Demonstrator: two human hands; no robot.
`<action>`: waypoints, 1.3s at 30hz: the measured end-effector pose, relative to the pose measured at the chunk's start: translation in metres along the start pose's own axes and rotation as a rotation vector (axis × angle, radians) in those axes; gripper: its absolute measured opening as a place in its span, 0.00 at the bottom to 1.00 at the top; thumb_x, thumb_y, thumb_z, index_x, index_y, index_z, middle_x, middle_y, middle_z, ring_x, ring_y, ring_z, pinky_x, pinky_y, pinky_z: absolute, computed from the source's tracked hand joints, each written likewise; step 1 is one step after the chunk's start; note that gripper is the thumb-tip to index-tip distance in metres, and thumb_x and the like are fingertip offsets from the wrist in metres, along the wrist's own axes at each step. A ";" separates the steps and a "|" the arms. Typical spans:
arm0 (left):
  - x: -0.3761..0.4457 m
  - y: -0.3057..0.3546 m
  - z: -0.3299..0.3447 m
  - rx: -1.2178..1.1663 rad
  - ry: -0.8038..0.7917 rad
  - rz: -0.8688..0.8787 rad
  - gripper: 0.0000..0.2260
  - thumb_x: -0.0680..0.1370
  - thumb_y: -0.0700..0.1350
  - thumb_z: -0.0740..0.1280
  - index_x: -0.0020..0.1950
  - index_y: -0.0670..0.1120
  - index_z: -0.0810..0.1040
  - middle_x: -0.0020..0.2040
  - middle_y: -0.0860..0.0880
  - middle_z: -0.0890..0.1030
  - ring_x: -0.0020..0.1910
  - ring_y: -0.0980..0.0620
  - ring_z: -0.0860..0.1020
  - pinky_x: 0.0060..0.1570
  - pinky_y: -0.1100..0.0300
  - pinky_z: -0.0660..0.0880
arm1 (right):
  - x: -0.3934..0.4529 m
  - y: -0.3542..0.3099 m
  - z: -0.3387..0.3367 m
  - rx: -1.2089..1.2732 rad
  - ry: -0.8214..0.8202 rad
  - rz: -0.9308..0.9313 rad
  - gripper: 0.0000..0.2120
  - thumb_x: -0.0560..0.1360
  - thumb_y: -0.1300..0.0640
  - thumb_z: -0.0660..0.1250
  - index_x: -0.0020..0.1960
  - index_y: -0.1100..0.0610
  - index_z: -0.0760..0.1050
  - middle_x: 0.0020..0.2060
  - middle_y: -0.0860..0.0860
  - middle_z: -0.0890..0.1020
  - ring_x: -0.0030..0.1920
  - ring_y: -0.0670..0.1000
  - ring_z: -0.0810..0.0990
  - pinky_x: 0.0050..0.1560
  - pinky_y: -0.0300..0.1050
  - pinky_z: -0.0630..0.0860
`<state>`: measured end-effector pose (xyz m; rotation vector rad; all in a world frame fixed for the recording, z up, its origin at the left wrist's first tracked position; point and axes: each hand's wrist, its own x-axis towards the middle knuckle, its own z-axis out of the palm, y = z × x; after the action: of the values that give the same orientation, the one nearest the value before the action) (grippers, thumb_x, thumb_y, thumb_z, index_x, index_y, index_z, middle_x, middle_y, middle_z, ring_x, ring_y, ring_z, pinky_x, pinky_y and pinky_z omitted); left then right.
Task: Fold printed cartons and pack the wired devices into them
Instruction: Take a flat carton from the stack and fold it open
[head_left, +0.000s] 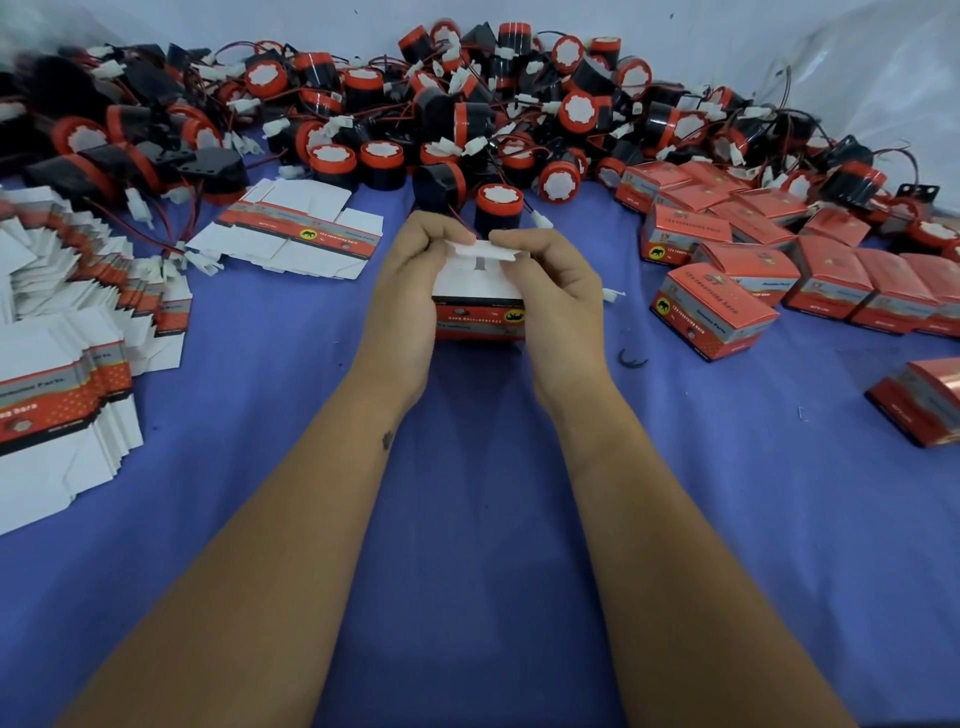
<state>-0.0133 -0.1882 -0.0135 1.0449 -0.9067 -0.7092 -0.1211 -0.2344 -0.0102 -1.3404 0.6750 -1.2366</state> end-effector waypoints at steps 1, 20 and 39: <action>0.000 0.000 -0.001 -0.037 -0.002 -0.012 0.13 0.80 0.40 0.55 0.43 0.51 0.76 0.46 0.51 0.80 0.43 0.56 0.80 0.36 0.63 0.76 | 0.000 -0.001 -0.002 0.000 0.008 -0.012 0.13 0.76 0.66 0.61 0.45 0.53 0.82 0.40 0.41 0.83 0.43 0.42 0.79 0.40 0.36 0.77; -0.003 0.000 0.003 -0.011 0.034 -0.126 0.13 0.85 0.47 0.54 0.64 0.52 0.75 0.61 0.48 0.79 0.58 0.53 0.78 0.54 0.61 0.79 | 0.002 0.004 -0.008 -0.193 -0.056 0.106 0.07 0.78 0.48 0.61 0.48 0.47 0.77 0.46 0.43 0.82 0.48 0.43 0.79 0.49 0.41 0.78; 0.014 -0.002 -0.024 0.293 0.126 -0.254 0.24 0.70 0.58 0.71 0.61 0.48 0.78 0.53 0.48 0.83 0.47 0.51 0.83 0.36 0.60 0.80 | 0.000 -0.001 -0.005 -0.450 -0.182 -0.097 0.07 0.77 0.60 0.67 0.54 0.51 0.77 0.57 0.39 0.76 0.57 0.43 0.76 0.58 0.41 0.73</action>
<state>0.0144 -0.1906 -0.0169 1.4682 -0.7902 -0.7240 -0.1260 -0.2360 -0.0105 -1.8520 0.7947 -1.0558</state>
